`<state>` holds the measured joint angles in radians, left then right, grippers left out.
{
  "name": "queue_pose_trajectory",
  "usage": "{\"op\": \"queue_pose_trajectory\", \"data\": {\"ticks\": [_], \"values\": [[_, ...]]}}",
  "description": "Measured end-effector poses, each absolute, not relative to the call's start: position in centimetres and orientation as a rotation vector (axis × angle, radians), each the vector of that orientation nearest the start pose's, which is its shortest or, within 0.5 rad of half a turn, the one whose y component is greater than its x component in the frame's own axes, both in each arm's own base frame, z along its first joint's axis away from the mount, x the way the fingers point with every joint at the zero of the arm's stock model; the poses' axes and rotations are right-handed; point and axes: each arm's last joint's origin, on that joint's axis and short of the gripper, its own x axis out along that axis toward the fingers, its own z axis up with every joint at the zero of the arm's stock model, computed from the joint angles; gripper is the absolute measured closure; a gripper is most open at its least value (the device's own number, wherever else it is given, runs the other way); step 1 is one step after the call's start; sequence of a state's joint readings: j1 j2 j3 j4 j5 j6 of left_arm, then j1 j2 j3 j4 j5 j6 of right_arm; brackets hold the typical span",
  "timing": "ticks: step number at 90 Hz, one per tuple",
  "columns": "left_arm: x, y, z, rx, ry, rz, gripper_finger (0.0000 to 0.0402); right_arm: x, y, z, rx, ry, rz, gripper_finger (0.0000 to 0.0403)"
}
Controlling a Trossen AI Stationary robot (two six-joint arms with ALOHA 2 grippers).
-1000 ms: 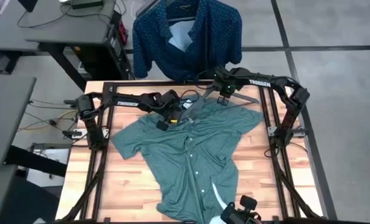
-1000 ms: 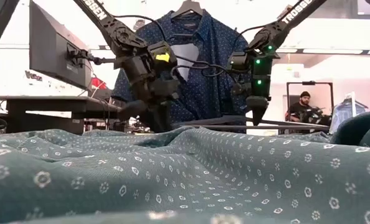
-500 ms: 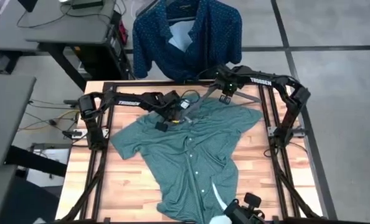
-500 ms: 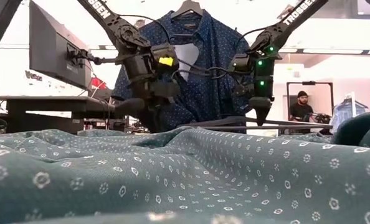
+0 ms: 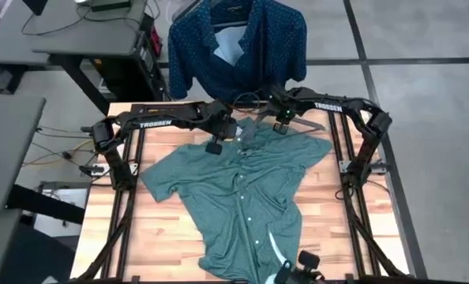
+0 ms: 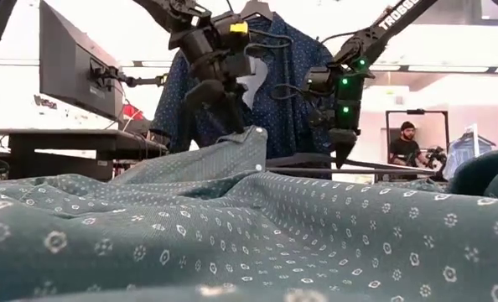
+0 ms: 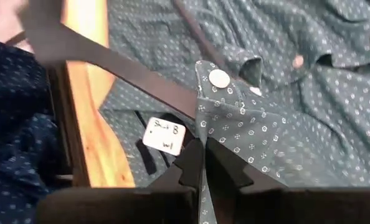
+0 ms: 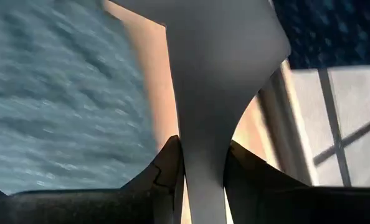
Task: Hang clothes
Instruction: Hang the green polo shirt on the rack
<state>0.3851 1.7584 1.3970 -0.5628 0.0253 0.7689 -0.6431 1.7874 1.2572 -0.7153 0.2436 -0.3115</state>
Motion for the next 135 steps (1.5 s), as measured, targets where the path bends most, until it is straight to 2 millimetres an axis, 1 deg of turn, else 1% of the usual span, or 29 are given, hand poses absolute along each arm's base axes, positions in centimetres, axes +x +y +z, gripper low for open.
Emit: {"op": "queue_pose_trajectory", "data": {"ticks": [18, 23, 29, 41, 48, 55, 66, 77, 81, 87, 95, 102, 108, 113, 118, 127, 135], "values": [[35.1, 13.9, 25.6, 0.473, 0.974, -0.015, 0.0402, 30.9, -18.6, 20.3, 0.02, 1.183, -0.571, 0.0336], [35.2, 13.7, 25.5, 0.471, 0.973, -0.018, 0.0402, 31.6, -18.0, 20.4, 0.021, 1.138, -0.573, 0.0336], [35.3, 13.5, 25.5, 0.474, 0.971, -0.025, 0.0402, 32.5, -17.6, 19.9, 0.044, 1.098, -0.571, 0.0336], [35.5, 13.0, 25.6, 0.478, 0.966, -0.037, 0.0402, 34.0, -16.4, 17.3, 0.13, 1.142, -0.484, 0.0336], [35.6, 12.8, 25.6, 0.479, 0.965, -0.043, 0.0401, 35.1, -15.6, 16.2, 0.133, 1.177, -0.442, 0.0336], [35.6, 12.7, 25.6, 0.476, 0.964, -0.043, 0.0401, 36.4, -14.9, 16.2, 0.115, 1.169, -0.419, 0.0336], [35.4, 12.7, 25.7, 0.473, 0.969, -0.047, 0.0401, 37.9, -14.4, 17.0, 0.113, 1.117, -0.393, 0.0336], [35.4, 12.7, 25.9, 0.468, 0.963, -0.031, 0.0401, 38.1, -14.6, 17.2, 0.14, 1.085, -0.361, 0.0335], [35.3, 12.7, 26.1, 0.474, 0.961, -0.028, 0.0401, 38.2, -14.6, 17.3, 0.157, 1.073, -0.339, 0.0326], [35.1, 12.7, 26.4, 0.491, 0.954, -0.031, 0.0401, 38.3, -14.5, 17.3, 0.192, 1.053, -0.303, 0.029], [35.1, 12.7, 26.5, 0.496, 0.957, -0.033, 0.0401, 38.5, -14.4, 17.4, 0.249, 1.02, -0.251, 0.023], [35.1, 12.7, 26.5, 0.468, 0.953, -0.016, 0.0399, 38.7, -14.3, 17.5, 0.271, 0.998, -0.206, 0.0183], [35.0, 12.7, 26.4, 0.436, 0.961, -0.005, 0.0392, 38.7, -14.5, 17.9, 0.282, 0.999, -0.198, 0.0151], [34.8, 12.6, 26.6, 0.404, 0.966, 0.01, 0.0382, 38.5, -14.9, 18.7, 0.281, 1.006, -0.202, 0.0133], [34.6, 12.6, 27.0, 0.361, 0.955, 0.038, 0.0371, 38.1, -15.6, 19.9, 0.279, 1.004, -0.213, 0.0122], [34.2, 12.9, 28.0, 0.245, 0.904, 0.127, 0.0353, 36.8, -17.1, 22.5, 0.246, 0.974, -0.232, 0.0115], [33.6, 14.0, 28.6, 0.103, 0.86, 0.231, 0.0338, 35.2, -18.7, 24.3, 0.221, 0.938, -0.262, 0.0113]]}}
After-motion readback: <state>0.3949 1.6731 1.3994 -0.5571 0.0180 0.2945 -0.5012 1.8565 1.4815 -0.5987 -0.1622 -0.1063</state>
